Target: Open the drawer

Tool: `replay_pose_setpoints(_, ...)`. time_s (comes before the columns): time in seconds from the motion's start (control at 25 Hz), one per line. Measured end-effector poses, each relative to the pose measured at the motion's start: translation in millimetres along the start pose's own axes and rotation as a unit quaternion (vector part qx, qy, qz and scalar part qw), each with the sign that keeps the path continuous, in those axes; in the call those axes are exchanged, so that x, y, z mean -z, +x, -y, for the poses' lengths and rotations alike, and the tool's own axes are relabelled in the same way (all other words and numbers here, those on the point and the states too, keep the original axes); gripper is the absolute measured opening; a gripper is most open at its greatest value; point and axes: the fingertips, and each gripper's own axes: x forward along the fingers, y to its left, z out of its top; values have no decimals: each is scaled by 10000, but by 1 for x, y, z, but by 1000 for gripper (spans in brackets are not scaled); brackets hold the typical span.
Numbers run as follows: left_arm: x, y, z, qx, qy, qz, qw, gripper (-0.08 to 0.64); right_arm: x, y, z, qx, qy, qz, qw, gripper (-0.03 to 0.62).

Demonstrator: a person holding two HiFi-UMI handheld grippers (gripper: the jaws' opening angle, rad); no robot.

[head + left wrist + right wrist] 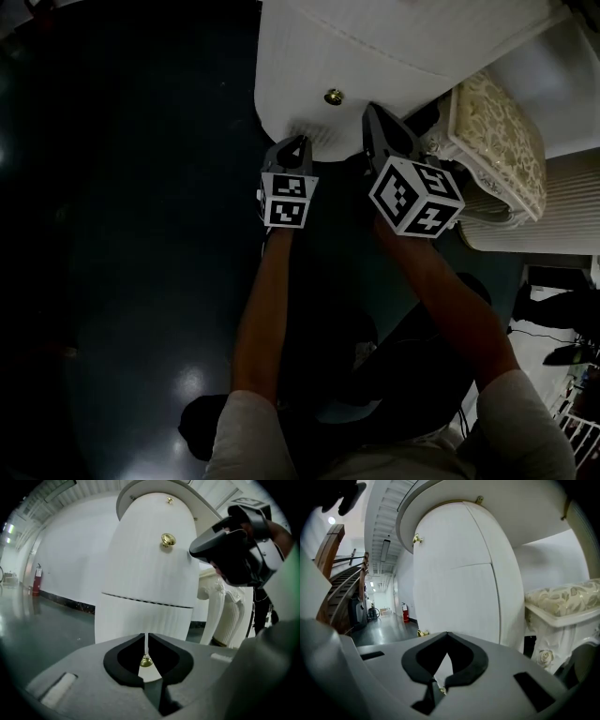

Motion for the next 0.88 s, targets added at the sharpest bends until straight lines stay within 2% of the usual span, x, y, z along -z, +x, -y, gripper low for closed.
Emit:
replay_pose_setpoints(0.12,-5,3,11,75,177,71,9998,27,-1,0,9,114,54,-19,9999,15)
replay_pose_setpoints(0.2,1,2,15,48,470,-1,9989,62,0,0,13,176,82,-28,9998,15)
replay_pose_setpoints(0.28,13,3,15,-50,606,-100,9981,98,1,-1,16,237,77,-16,9997,15)
replay_pose_setpoints(0.4,29,4,12,-112,599,-240,9979,131,-1,-1,17,275,102,36,9996,15)
replay_pose_setpoints(0.56,49,8,9,-117,561,-433,9974,137,0,-1,16,298,237,68,9993,15)
replay_pose_setpoints(0.88,54,25,6,-350,455,-435,9974,137,-1,0,16,167,25,124,9998,15)
